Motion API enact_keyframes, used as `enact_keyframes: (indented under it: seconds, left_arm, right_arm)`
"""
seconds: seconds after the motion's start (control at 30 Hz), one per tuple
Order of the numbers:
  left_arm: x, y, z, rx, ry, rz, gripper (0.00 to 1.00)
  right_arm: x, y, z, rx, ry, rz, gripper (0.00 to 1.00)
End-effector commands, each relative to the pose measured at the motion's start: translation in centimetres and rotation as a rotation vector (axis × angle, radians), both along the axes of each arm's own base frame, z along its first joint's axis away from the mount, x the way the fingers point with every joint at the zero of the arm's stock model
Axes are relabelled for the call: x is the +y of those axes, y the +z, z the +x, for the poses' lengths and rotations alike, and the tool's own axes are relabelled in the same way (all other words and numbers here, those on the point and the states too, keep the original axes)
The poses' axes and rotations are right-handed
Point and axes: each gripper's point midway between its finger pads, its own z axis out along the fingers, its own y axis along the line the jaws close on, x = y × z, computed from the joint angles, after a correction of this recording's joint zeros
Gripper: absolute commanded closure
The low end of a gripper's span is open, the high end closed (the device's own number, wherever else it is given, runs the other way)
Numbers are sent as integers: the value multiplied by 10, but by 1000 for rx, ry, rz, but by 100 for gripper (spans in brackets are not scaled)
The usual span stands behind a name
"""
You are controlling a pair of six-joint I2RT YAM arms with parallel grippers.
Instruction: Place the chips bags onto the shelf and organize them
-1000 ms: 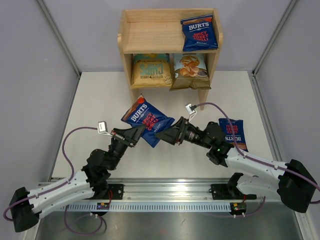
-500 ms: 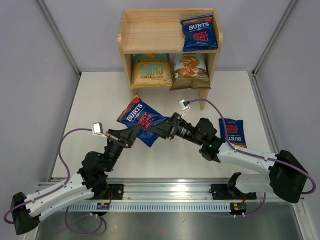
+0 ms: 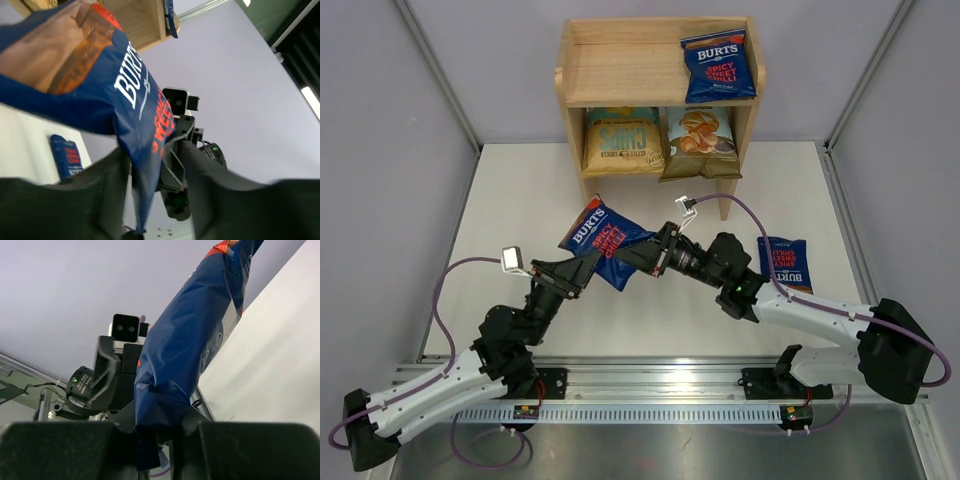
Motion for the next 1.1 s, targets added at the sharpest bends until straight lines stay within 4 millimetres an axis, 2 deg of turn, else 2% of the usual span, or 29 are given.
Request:
enact_keyframes:
  seconds: [0.0,0.03,0.07,0.1,0.13,0.17,0.23,0.37,0.4,0.43,0.47,0.5,0.53,0.57,0.6,0.63,0.67,0.7,0.73,0.77,0.8,0.83,0.87,0.9,0.93,0.97,1.0,1.03,1.07]
  left_arm:
    - [11,10,-3,-27,31,6,41]
    - [18,5,-1,-11,62,27,28]
    - [22,2,0,3,79,39,23]
    - [28,2,0,17,99,44,20]
    - [33,-14,5,67,132,103,16]
    - [41,-14,3,72,154,109,7]
    - [54,-31,5,146,198,199,1]
    - [81,-33,1,179,277,347,1]
    - [82,-34,2,185,285,393,1]
    - [86,-43,0,206,290,467,1]
    - [94,-26,-3,183,302,492,1]
    - [92,-28,-1,191,301,564,1]
    - [95,-31,-3,199,298,634,1]
    - [98,-15,-5,170,295,678,1]
    - [98,-8,-6,152,287,719,1]
    - [94,-15,-4,166,270,826,1]
    - [96,8,-8,116,258,863,1]
    - [98,4,-10,121,240,945,1]
    - [92,0,-7,114,217,1047,1]
    - [93,5,-8,101,204,1088,1]
    - [95,13,-11,87,187,1128,1]
    - [93,14,-12,51,158,1190,1]
    - [89,12,-12,35,133,1235,1]
    - [88,11,-12,13,118,1260,1]
    - [88,9,-12,-17,107,1297,1]
    - [90,8,-13,-30,112,1300,1]
    - [87,-1,-11,-38,112,1310,1]
    - [89,-2,-10,-58,125,1309,1]
    - [93,-4,-12,-74,141,1286,1]
  right_arm:
    - [-8,44,2,-125,-57,46,94]
    - [-12,49,4,-135,-76,46,94]
    - [-13,57,4,-158,-88,46,94]
    - [-15,55,7,-153,-101,23,94]
    - [-17,62,6,-166,-109,23,94]
    - [-19,67,8,-188,-123,16,94]
    - [-22,82,14,-192,-158,-2,94]
    - [-31,115,35,-193,-226,-9,94]
    - [-35,132,40,-187,-247,5,94]
    - [-36,136,49,-162,-275,8,93]
    - [-42,145,61,-142,-304,26,94]
    - [-47,169,65,-148,-318,55,94]
    - [-45,170,81,-119,-350,43,93]
    - [-50,178,93,-101,-383,52,93]
    - [-55,203,97,-112,-407,90,93]
    - [-53,201,116,-90,-456,86,93]
    - [-58,224,120,-88,-483,134,93]
    - [-64,226,136,-63,-541,148,93]
    - [-60,223,151,-37,-570,160,93]
    - [-65,238,158,-41,-606,200,93]
    - [-74,242,171,-25,-688,230,93]
    - [-71,234,188,-6,-725,232,92]
    - [-76,250,193,-21,-747,271,92]
    - [-73,238,215,1,-797,256,92]
    - [-72,239,224,5,-813,262,92]
    - [-73,255,227,-7,-815,297,92]
    - [-72,256,236,-4,-823,298,92]
    - [-65,239,257,18,-844,270,92]
    - [-67,247,261,23,-864,277,92]
